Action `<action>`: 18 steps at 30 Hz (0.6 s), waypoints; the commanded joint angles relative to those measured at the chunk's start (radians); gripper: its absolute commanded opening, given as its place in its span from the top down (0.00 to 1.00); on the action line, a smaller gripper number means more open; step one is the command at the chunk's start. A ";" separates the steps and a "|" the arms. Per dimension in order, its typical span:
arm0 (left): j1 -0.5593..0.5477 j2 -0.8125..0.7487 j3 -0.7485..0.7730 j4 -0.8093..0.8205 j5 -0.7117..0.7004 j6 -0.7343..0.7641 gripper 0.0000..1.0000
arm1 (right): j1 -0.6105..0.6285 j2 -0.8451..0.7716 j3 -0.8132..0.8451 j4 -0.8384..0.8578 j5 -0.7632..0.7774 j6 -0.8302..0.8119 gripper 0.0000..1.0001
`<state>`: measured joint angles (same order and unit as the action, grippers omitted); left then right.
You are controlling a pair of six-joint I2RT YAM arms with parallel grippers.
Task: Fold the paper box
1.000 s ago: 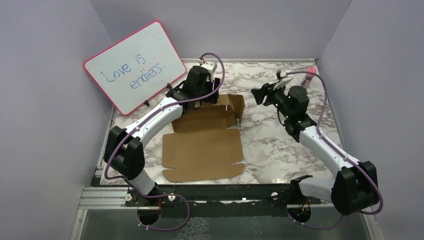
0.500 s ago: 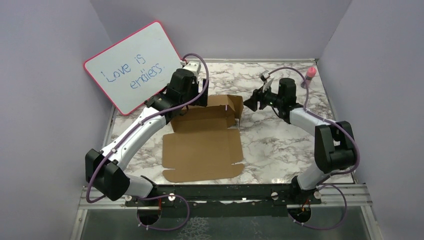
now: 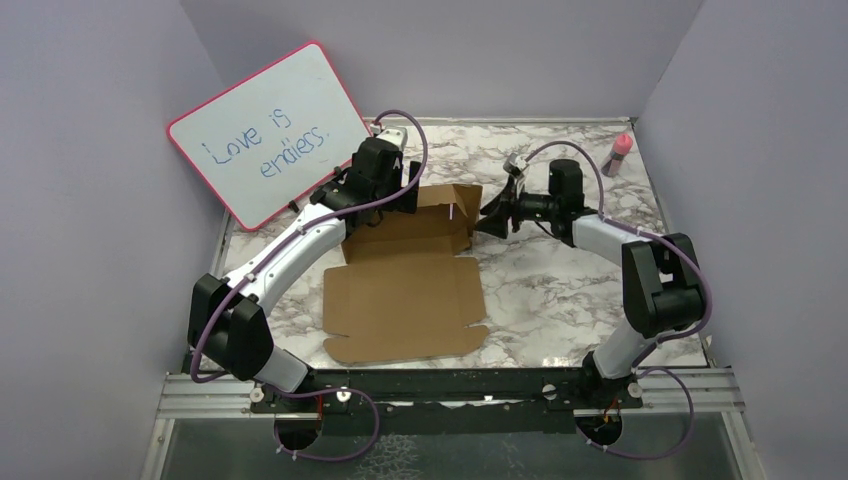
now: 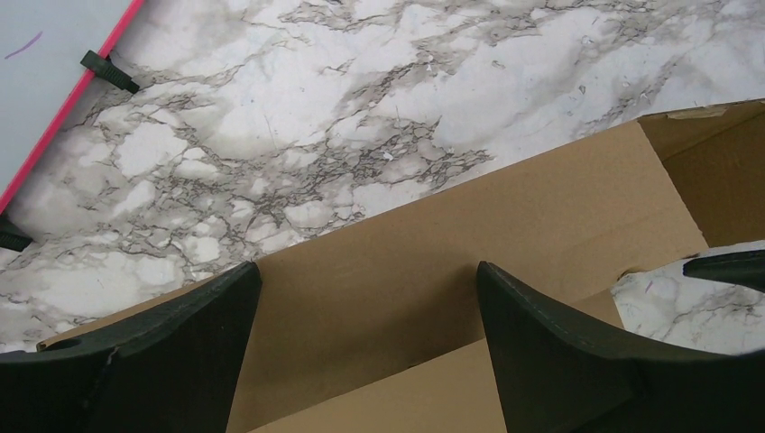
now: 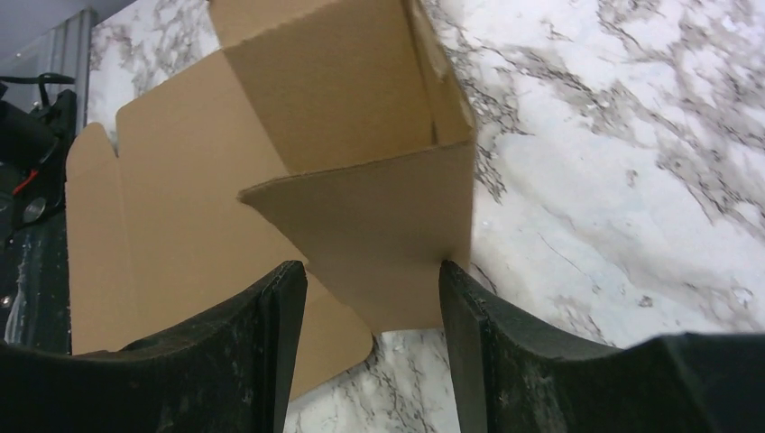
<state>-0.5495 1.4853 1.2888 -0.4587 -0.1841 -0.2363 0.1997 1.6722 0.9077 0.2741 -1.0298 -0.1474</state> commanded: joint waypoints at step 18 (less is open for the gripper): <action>-0.003 0.016 -0.003 -0.074 0.068 -0.031 0.13 | 0.107 -0.079 -0.067 0.110 0.176 0.002 0.44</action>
<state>-0.5446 1.4853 1.2903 -0.4583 -0.1726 -0.2382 0.3004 1.6573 0.8604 0.3382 -1.0054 -0.1772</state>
